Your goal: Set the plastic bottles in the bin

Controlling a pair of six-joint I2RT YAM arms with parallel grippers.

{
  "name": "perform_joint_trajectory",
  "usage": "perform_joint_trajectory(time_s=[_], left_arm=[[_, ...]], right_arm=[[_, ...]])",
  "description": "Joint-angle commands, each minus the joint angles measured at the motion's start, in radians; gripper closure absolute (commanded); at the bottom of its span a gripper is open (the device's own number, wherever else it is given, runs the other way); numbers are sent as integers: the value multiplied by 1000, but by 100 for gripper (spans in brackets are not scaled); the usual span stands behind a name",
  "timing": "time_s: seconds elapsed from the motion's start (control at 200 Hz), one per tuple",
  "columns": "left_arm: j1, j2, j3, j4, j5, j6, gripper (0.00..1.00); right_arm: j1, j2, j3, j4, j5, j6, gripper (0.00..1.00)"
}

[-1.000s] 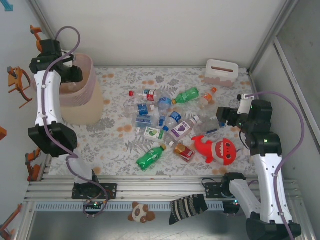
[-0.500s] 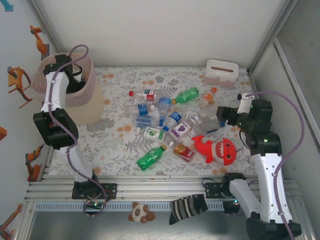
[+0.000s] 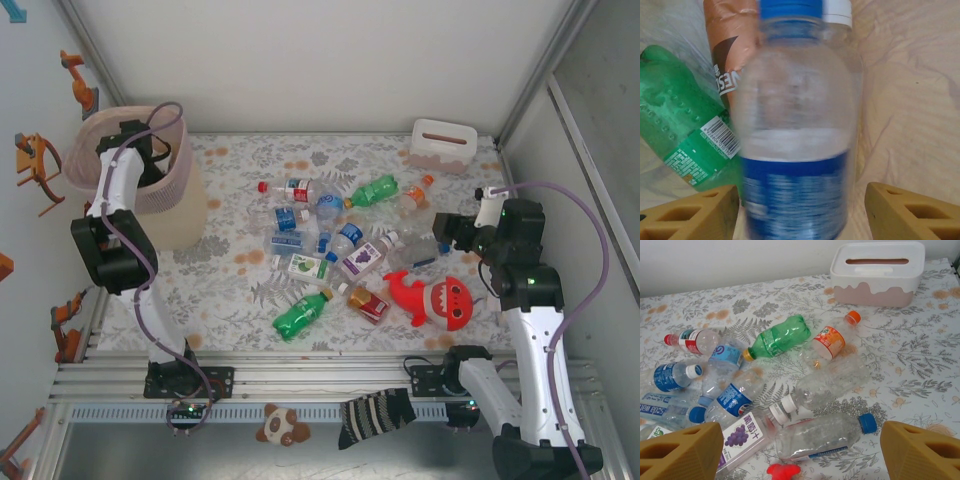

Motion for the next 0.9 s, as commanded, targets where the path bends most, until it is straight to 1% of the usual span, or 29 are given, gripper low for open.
perform_joint_trajectory(time_s=[0.0, 0.185, 0.28, 0.601, 0.896], left_arm=[[6, -65, 5, 5, 24, -8, 31], [5, -130, 34, -6, 31, -11, 28], [5, -157, 53, -19, 38, -11, 28], [-2, -297, 68, -55, 140, -10, 28], [-66, -448, 19, -79, 178, 5, 27]], right_arm=[[11, -1, 15, -27, -23, 18, 19], [25, 30, 38, -78, -92, -5, 21], [48, 57, 48, -108, -118, -19, 21], [198, 137, 61, -146, -58, -27, 22], [375, 200, 76, -195, 34, -15, 24]])
